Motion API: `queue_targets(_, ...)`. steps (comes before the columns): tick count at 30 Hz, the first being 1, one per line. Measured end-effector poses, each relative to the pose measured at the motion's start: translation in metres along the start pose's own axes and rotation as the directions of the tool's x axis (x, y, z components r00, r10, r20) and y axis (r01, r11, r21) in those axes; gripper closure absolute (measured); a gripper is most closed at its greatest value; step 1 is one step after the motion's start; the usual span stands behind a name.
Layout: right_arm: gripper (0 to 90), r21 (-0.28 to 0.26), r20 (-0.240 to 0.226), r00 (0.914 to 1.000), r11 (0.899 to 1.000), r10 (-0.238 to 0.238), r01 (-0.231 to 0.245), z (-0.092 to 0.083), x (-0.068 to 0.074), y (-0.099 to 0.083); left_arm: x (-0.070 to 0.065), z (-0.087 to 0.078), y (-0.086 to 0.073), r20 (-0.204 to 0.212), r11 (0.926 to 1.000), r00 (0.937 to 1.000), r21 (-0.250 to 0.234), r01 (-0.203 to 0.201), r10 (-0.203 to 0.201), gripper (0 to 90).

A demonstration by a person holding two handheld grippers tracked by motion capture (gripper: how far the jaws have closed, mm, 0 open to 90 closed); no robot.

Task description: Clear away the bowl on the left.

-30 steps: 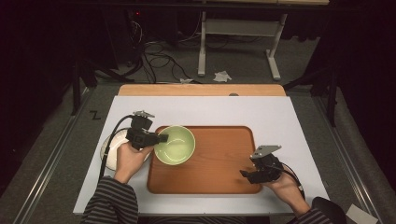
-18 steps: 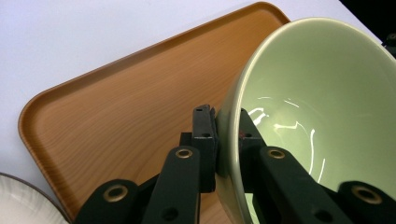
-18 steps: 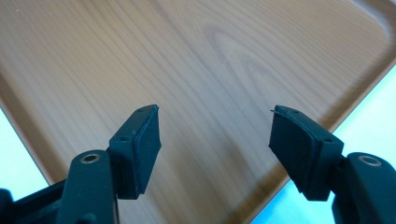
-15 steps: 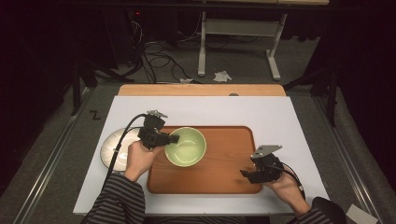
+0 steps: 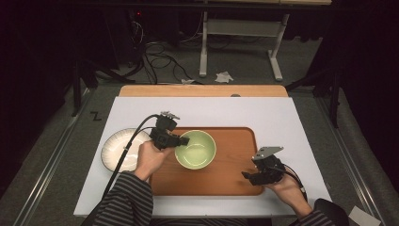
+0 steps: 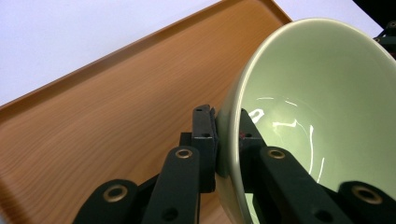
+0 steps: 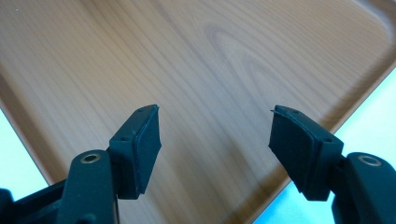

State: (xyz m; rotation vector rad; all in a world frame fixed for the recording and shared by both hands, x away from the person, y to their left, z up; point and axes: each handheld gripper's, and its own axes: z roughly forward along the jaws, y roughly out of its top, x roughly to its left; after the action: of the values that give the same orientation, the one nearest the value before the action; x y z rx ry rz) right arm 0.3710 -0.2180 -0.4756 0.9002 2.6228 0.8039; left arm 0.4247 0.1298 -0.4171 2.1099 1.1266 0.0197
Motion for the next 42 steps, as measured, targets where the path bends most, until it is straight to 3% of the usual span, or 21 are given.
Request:
queue_targets(6, 35.2, -0.003, -0.002, 1.0, 1.0, 0.001, -0.001, 0.0, 0.0, 0.0, -0.005, 0.014, 0.006, 0.004, 0.9996, 0.9999, 0.025, -0.016, 0.016, 83.2)
queue_targets(18, 35.2, 0.003, -0.002, 1.0, 1.0, -0.003, 0.003, 0.001, 0.001, 0.0, -0.001, 0.034, 0.015, 0.002, 0.9989, 0.9999, 0.046, 0.013, -0.014, 83.0)
queue_targets(21, 35.2, 0.003, -0.003, 1.0, 1.0, -0.004, 0.004, 0.001, 0.001, 0.0, 0.0, 0.043, 0.017, -0.016, 0.9976, 0.9998, 0.068, 0.01, -0.009, 82.9)
queue_targets(32, 35.2, 0.005, -0.001, 1.0, 1.0, -0.004, 0.004, 0.001, 0.001, -0.001, 0.001, 0.07, 0.017, -0.008, 0.9949, 0.9996, 0.097, 0.029, -0.029, 82.7)
queue_targets(42, 35.1, 0.01, -0.005, 1.0, 1.0, -0.006, 0.006, 0.002, 0.002, -0.001, 0.004, 0.077, 0.015, -0.031, 0.9935, 0.9991, 0.109, 0.031, -0.028, 82.1)
